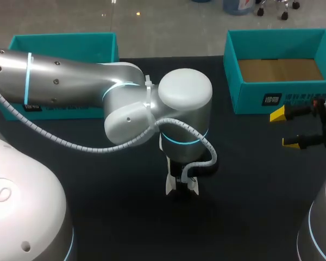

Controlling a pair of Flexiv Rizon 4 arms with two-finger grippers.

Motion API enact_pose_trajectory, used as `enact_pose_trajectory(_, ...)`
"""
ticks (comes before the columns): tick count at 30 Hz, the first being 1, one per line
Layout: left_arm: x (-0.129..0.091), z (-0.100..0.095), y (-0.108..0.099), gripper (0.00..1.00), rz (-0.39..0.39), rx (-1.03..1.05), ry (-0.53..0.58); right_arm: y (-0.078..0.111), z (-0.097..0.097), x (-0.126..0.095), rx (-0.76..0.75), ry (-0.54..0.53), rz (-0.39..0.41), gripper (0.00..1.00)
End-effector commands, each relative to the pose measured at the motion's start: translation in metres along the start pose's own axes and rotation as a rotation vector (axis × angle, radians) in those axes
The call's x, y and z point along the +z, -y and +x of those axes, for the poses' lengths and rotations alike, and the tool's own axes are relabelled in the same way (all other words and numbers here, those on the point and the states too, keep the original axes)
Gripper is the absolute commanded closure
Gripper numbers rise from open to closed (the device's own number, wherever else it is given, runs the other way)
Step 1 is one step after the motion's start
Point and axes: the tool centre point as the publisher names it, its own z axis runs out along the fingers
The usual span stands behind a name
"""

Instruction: Take the shoe out of the shoebox, open the shoe tongue, remove and reinsert the insole, then place the shoe into the shoebox

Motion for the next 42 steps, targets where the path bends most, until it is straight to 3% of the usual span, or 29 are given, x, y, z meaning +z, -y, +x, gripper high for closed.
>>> enact_pose_trajectory(1, 0.006, 0.0, 0.002, 0.38, -0.01, 0.008, -0.01, 0.001, 0.0, 0.0, 0.002, 0.004, -0.002, 0.0)
enact_pose_trajectory(9, 0.006, 0.003, 0.002, 0.65, -0.012, 0.023, -0.045, 0.001, 0.0, 0.0, 0.002, 0.004, -0.002, 0.0)
enact_pose_trajectory(10, 0.005, 0.003, 0.001, 0.73, -0.006, 0.026, -0.053, 0.001, 0.0, 0.0, 0.002, 0.004, -0.002, 0.0)
enact_pose_trajectory(12, 0.003, 0.003, 0.001, 1.0, -0.012, 0.028, -0.055, 0.001, 0.0, 0.0, 0.002, 0.004, -0.002, 0.0)
enact_pose_trajectory(19, -0.028, 0.003, -0.001, 1.0, -0.032, 0.015, -0.082, 0.001, 0.0, 0.0, 0.002, 0.004, -0.002, 0.0)
enact_pose_trajectory(30, -0.112, -0.015, -0.001, 1.0, -0.017, -0.05, -0.158, 0.001, 0.0, 0.0, 0.002, 0.004, -0.002, 0.0)
enact_pose_trajectory(35, -0.156, -0.023, -0.002, 1.0, -0.005, -0.068, -0.138, 0.001, 0.0, 0.0, 0.002, 0.004, -0.002, 0.0)
enact_pose_trajectory(42, -0.2, -0.028, -0.002, 1.0, 0.035, -0.092, -0.13, 0.001, 0.0, 0.0, 0.002, 0.004, -0.002, 0.0)
